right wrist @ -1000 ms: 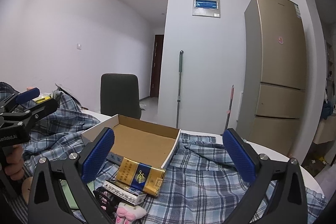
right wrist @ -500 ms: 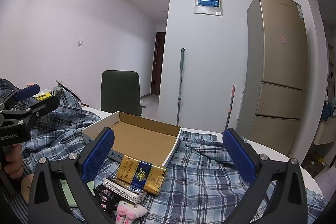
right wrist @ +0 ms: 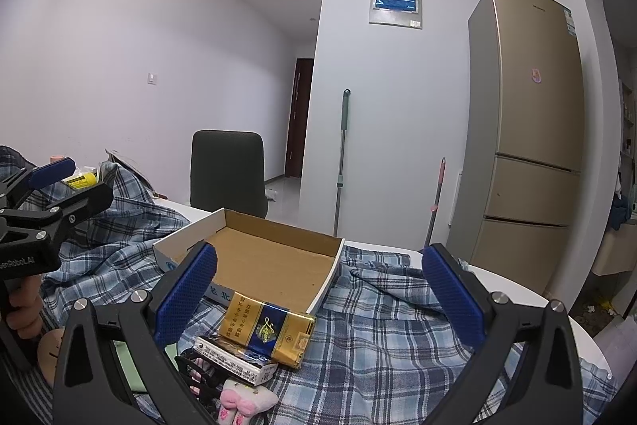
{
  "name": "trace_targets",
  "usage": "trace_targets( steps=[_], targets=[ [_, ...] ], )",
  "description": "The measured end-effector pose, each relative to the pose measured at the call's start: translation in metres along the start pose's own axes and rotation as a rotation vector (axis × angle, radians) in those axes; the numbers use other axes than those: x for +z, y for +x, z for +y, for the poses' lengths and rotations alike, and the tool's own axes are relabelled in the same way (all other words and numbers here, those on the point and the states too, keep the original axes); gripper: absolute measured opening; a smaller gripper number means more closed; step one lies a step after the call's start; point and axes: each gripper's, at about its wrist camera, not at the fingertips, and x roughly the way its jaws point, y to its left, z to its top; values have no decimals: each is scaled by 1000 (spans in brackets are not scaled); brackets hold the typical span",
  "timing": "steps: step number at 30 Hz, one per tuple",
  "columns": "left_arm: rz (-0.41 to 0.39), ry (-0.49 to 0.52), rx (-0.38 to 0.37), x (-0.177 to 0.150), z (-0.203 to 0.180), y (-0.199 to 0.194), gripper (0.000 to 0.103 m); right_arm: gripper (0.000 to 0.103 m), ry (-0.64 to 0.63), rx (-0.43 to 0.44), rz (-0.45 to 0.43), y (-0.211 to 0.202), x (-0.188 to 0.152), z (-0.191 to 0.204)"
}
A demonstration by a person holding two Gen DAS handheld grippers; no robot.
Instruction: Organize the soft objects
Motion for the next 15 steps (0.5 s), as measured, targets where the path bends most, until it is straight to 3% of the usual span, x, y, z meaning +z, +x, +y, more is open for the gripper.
trace_targets(
  steps=[15],
  targets=[
    [-15,19,-16,1,-4,-2,103,103,0,-1,-7,-1,1,-1]
  ],
)
